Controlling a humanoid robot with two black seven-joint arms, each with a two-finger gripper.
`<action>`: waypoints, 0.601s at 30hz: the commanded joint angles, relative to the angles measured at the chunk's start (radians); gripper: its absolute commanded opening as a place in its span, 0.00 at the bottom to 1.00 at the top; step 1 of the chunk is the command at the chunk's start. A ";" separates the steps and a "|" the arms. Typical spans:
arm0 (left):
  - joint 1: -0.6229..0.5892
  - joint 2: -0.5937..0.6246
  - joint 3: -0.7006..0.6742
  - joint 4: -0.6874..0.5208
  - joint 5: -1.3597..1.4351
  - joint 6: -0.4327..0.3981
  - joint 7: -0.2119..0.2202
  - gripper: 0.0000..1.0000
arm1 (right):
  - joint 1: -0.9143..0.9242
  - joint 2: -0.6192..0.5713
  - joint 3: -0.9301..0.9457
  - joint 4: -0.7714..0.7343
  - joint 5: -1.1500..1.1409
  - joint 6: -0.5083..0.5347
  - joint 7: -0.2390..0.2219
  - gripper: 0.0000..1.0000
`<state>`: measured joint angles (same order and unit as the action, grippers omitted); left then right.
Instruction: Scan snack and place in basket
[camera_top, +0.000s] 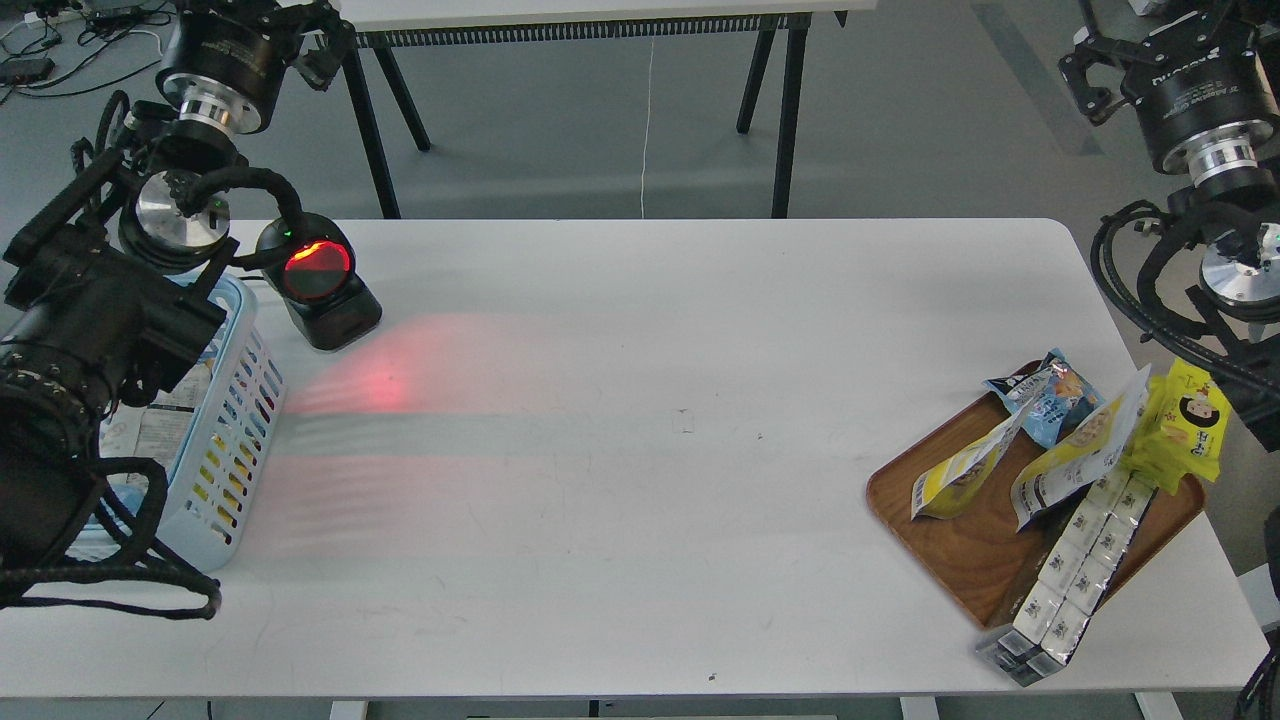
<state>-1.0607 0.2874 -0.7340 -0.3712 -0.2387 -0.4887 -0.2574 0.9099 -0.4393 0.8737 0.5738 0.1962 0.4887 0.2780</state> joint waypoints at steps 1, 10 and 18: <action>0.007 0.001 0.005 0.000 0.001 0.000 0.000 1.00 | 0.000 0.001 -0.001 0.000 0.000 0.000 0.000 1.00; -0.001 0.012 -0.008 0.000 -0.004 0.000 0.000 1.00 | 0.093 -0.087 -0.097 0.018 -0.014 0.000 0.006 1.00; -0.007 0.012 -0.010 0.000 -0.004 0.000 -0.002 1.00 | 0.469 -0.252 -0.588 0.164 -0.136 0.000 0.032 0.99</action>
<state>-1.0675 0.2998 -0.7428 -0.3711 -0.2415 -0.4887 -0.2576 1.2420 -0.6501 0.4376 0.6878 0.1320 0.4887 0.2932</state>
